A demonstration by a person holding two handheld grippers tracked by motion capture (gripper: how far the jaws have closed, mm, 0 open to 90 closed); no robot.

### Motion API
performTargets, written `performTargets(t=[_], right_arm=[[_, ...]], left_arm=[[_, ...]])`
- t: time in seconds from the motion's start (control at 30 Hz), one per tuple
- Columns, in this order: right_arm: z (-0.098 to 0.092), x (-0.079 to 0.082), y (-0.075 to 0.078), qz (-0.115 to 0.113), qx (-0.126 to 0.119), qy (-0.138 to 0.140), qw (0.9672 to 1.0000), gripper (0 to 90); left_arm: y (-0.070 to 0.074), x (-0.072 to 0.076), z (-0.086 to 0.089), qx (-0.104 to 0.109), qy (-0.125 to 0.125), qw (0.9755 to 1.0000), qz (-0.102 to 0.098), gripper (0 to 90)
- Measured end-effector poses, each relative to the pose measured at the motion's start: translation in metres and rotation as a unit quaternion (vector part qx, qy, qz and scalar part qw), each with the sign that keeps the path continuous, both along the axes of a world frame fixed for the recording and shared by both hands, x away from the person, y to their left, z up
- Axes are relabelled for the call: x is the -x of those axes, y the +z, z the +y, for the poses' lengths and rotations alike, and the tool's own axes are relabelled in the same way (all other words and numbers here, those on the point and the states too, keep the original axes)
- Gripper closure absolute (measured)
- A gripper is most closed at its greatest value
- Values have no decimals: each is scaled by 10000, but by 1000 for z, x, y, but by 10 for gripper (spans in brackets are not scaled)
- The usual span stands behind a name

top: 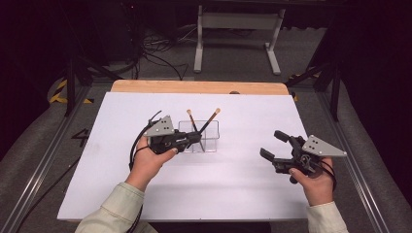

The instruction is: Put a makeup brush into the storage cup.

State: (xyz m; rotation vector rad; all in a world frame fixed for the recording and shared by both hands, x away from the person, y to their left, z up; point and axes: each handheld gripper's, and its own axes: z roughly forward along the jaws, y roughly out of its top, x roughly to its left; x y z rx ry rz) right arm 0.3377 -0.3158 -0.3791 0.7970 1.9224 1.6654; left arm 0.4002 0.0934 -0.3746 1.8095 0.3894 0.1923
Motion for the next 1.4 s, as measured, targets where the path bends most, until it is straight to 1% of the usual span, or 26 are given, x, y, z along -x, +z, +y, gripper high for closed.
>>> performTargets(t=[0.07, 0.1, 0.13, 0.17, 0.2, 0.23, 0.27, 0.4, 0.43, 0.47, 0.5, 0.53, 0.6, 0.63, 0.67, 0.73, 0.8, 0.83, 0.9, 0.93, 1.0, 1.2, 1.3, 1.33, 1.4], right_arm=[[-5, -1, -2, -57, -39, -135, 9999, 109], [-7, -1, -3, -67, -81, -188, 9998, 99], [-10, -1, -4, -11, -89, -278, 9996, 73], [-11, -1, -5, 23, -88, -307, 9995, 70], [-13, -1, -6, 90, -151, -343, 9993, 70], [-14, 0, -7, 191, -252, -360, 9989, 61], [-14, 0, -8, 257, -321, -363, 9985, 51], [-16, 1, -10, 248, -320, -318, 9987, 18], [-17, 1, -11, 248, -308, -268, 9989, 10], [-17, 1, -12, 189, -285, -242, 9991, 7], [-17, 1, -12, 183, -285, -258, 9991, 12], [-17, 1, -13, 190, -271, -261, 9991, 12], [-16, 1, -14, 123, -287, -243, 9992, 8], [-16, 1, -14, 123, -287, -243, 9992, 8], [-15, 1, -14, 99, -202, -237, 9995, 9], [-15, 1, -14, 104, -196, -243, 9995, 10], [-14, 1, -15, 73, -183, -244, 9995, 8], [-15, 1, -15, 60, -180, -248, 9995, 9], [-15, 1, -15, 53, -180, -235, 9995, 9], [-15, 1, -15, 48, -175, -232, 9996, 9], [-15, 2, -15, 32, -179, -216, 9996, 9], [-15, 2, -15, -3, -179, -189, 9997, 8], [-15, 3, -15, -10, -169, -179, 9997, 8], [-15, 3, -15, -29, -176, -163, 9997, 8], [-14, 4, -15, -33, -174, -153, 9997, 8]], left_arm=[[1, -2, -2, 14, 33, 10000, 0, 836], [2, -3, -3, 5, 38, 10000, -33, 836], [2, -3, -4, 10, 47, 10000, -17, 836], [2, -3, -4, 3, 35, 10000, -2, 836], [2, -4, -5, -3, 37, 10000, -35, 836], [2, -4, -5, -3, 65, 10000, -24, 836], [1, -5, -5, 16, 76, 10000, -33, 835], [1, -8, -6, 92, 114, 9999, -72, 835], [1, -9, -7, 119, 133, 9998, -60, 836], [1, -9, -7, 119, 133, 9998, -60, 835], [1, -9, -7, 160, 156, 9997, -54, 835], [1, -12, -7, 217, 174, 9996, -100, 835], [1, -13, -8, 324, 208, 9992, -100, 835], [1, -13, -8, 324, 208, 9992, -100, 835], [1, -14, -8, 394, 204, 9990, -99, 835], [2, -17, -11, 418, 232, 9987, -186, 835], [2, -18, -12, 418, 246, 9986, -189, 835], [1, -19, -13, 434, 293, 9983, -246, 835], [-1, -22, -15, 506, 340, 9978, -248, 834], [-3, -24, -15, 552, 405, 9973, -261, 834], [-8, -26, -16, 629, 455, 9966, -269, 834], [-17, -28, -19, 653, 531, 9961, -251, 833], [-20, -30, -20, 672, 591, 9957, -233, 834], [-22, -30, -20, 656, 656, 9954, -244, 834], [-23, -31, -20, 668, 680, 9952, -225, 834]])
